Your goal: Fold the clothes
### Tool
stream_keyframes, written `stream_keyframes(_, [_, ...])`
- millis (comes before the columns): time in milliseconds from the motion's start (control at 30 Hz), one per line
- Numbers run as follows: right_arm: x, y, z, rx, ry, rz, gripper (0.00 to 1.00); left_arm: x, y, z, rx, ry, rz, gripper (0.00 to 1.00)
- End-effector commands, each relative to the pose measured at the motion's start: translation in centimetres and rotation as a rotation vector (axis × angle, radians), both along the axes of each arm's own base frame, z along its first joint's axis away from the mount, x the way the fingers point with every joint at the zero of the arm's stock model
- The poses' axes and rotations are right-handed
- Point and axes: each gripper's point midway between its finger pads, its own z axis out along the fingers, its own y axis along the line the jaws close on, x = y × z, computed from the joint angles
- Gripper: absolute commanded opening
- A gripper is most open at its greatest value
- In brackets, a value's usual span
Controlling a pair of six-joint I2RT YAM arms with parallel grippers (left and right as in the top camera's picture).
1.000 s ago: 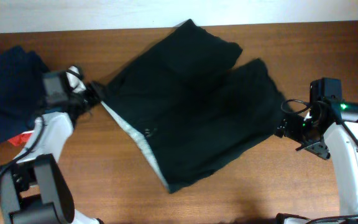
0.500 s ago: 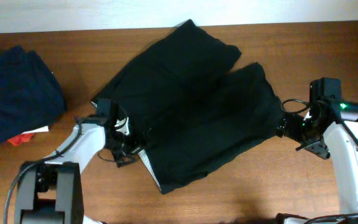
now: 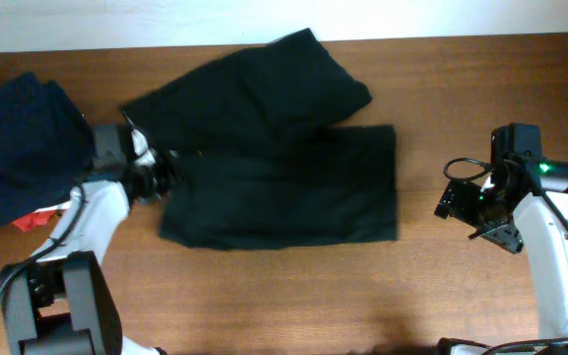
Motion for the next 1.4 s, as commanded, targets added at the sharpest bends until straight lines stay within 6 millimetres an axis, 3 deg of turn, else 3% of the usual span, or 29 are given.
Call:
stream_keyframes(0, [0.3, 1.6, 0.1, 0.089, -0.015, 0.049, 0.99, -1.5, 0.4, 0.3, 0.023, 0.093, -0.016, 0.99])
stream_keyframes(67, [0.1, 2.0, 0.1, 0.110, -0.010, 0.051, 0.98, -7.2, -0.2, -1.4, 0.018, 0.325, -0.079, 0.99])
stream_keyframes(133, [0.1, 2.1, 0.1, 0.116, -0.007, 0.051, 0.99, -11.7, 0.7, -2.1, 0.077, 0.517, -0.069, 0.99])
stream_keyframes(233, [0.0, 2.1, 0.0, 0.117, -0.004, 0.051, 0.99, -16.3, 1.8, -1.7, 0.140, 0.713, -0.047, 0.99])
stream_keyframes(267, [-0.1, 2.1, -0.1, 0.118, 0.001, 0.051, 0.99, -17.0, 1.7, -1.2, 0.137, 0.731, -0.049, 0.99])
stream_keyframes(333, [-0.4, 2.1, -0.7, 0.120, 0.011, 0.050, 0.99, -17.4, 1.8, -0.5, 0.143, 0.718, 0.009, 0.99])
stream_keyframes(400, [-0.7, 2.2, -1.9, 0.123, 0.022, 0.049, 0.99, -18.8, 3.1, 0.3, 0.172, 0.712, 0.335, 0.99])
stream_keyframes(467, [-0.8, 2.2, -2.3, 0.124, 0.026, 0.049, 0.99, -19.1, 3.0, 0.4, 0.140, 0.641, 0.435, 0.99])
stream_keyframes(533, [-0.8, 2.2, -2.4, 0.125, 0.026, 0.048, 0.99, -19.5, 2.2, -0.4, 0.073, 0.613, 0.483, 0.99])
stream_keyframes(700, [-0.8, 2.2, -2.4, 0.123, 0.024, 0.049, 0.99, -19.9, 1.7, -5.0, 0.013, 0.566, 0.560, 0.99])
stream_keyframes(767, [-0.8, 2.2, -2.4, 0.123, 0.024, 0.049, 0.99, -20.1, 1.5, -5.6, -0.010, 0.572, 0.601, 0.99])
stream_keyframes(900, [-0.7, 2.2, -2.4, 0.122, 0.021, 0.049, 0.99, -17.6, 1.9, -5.6, -0.027, 0.460, 0.601, 0.99])
stream_keyframes(1000, [-0.7, 2.2, -2.4, 0.122, 0.019, 0.050, 0.99, -17.7, 1.9, -5.7, -0.042, 0.470, 0.644, 0.93])
stream_keyframes(1100, [-0.7, 2.2, -2.4, 0.122, 0.020, 0.049, 0.99, -18.1, 2.2, -6.3, -0.029, 0.472, 0.673, 0.75])
stream_keyframes(1167, [-0.7, 2.2, -2.4, 0.123, 0.020, 0.050, 0.99, -18.7, 2.2, -7.2, -0.027, 0.474, 0.685, 0.52])
stream_keyframes(1233, [-0.7, 2.2, -2.4, 0.123, 0.020, 0.049, 0.99, -19.6, 2.7, -7.9, 0.009, 0.487, 0.696, 0.21])
stream_keyframes(1367, [-0.9, 2.3, -2.4, 0.125, 0.030, 0.049, 0.99, -19.5, 3.9, -7.9, 0.105, 0.452, 0.638, 0.07])
